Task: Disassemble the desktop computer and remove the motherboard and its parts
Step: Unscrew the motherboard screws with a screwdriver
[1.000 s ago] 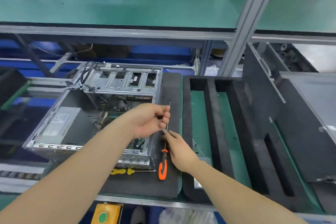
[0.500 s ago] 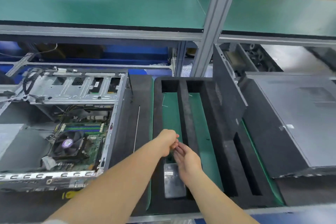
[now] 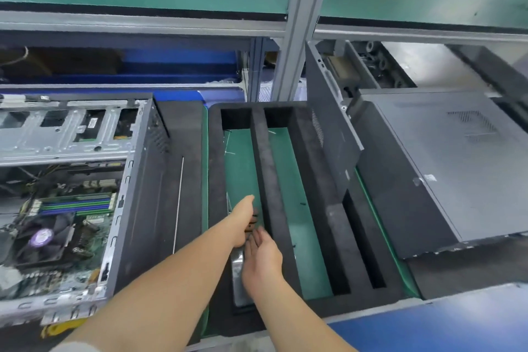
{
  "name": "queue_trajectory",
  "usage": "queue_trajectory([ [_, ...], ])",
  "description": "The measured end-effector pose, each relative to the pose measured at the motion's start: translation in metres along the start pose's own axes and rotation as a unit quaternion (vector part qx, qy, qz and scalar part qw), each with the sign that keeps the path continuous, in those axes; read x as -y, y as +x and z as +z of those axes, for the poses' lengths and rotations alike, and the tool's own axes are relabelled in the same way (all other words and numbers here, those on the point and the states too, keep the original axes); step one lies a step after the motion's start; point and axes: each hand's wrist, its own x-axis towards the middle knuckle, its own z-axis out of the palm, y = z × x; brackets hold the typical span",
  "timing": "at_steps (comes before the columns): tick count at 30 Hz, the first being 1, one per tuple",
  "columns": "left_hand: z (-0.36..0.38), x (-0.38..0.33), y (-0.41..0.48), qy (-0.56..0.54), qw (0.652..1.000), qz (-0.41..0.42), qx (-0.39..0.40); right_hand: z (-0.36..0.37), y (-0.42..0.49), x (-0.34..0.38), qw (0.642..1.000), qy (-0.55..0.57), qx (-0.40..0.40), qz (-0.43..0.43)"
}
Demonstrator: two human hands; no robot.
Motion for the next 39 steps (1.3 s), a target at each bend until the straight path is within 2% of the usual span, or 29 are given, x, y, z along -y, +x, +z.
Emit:
queue_trajectory([
  [7, -0.009, -0.004, -0.030, -0.001, 0.999, 0.004, 0.033, 0.004, -0.013, 0.004, 1.000, 0.012, -0.002, 0.005],
  [11, -0.013, -0.001, -0.048, 0.036, 0.998, 0.058, 0.018, 0.005, -0.022, 0.011, 1.000, -0.011, -0.007, -0.021],
  [14, -0.023, 0.002, -0.067, 0.080, 0.988, 0.134, 0.016, 0.009, -0.036, 0.017, 0.999, -0.028, 0.014, -0.034],
  [17, -0.036, 0.004, -0.091, 0.136, 0.961, 0.238, -0.019, 0.016, -0.053, 0.024, 0.997, -0.054, 0.040, -0.044],
  [21, -0.062, -0.012, -0.142, 0.226, 0.901, 0.364, -0.064, 0.044, -0.078, 0.027, 0.987, -0.081, 0.119, -0.078],
  [27, -0.148, -0.031, -0.223, 0.276, 0.831, 0.458, -0.152, 0.101, -0.120, 0.004, 0.947, -0.177, 0.222, -0.148],
  [31, -0.225, -0.023, -0.250, 0.257, 0.806, 0.488, -0.216, 0.128, -0.148, -0.023, 0.894, -0.285, 0.258, -0.231],
  [33, -0.264, -0.016, -0.255, 0.250, 0.802, 0.490, -0.232, 0.137, -0.160, -0.035, 0.846, -0.363, 0.250, -0.298],
  [34, -0.283, -0.012, -0.255, 0.255, 0.800, 0.487, -0.240, 0.141, -0.165, -0.041, 0.812, -0.407, 0.235, -0.346],
  [37, -0.337, 0.001, -0.252, 0.287, 0.793, 0.467, -0.266, 0.155, -0.175, -0.054, 0.679, -0.511, 0.196, -0.490],
  [39, -0.370, 0.010, -0.246, 0.320, 0.785, 0.455, -0.274, 0.169, -0.181, -0.064, 0.594, -0.571, 0.208, -0.527],
])
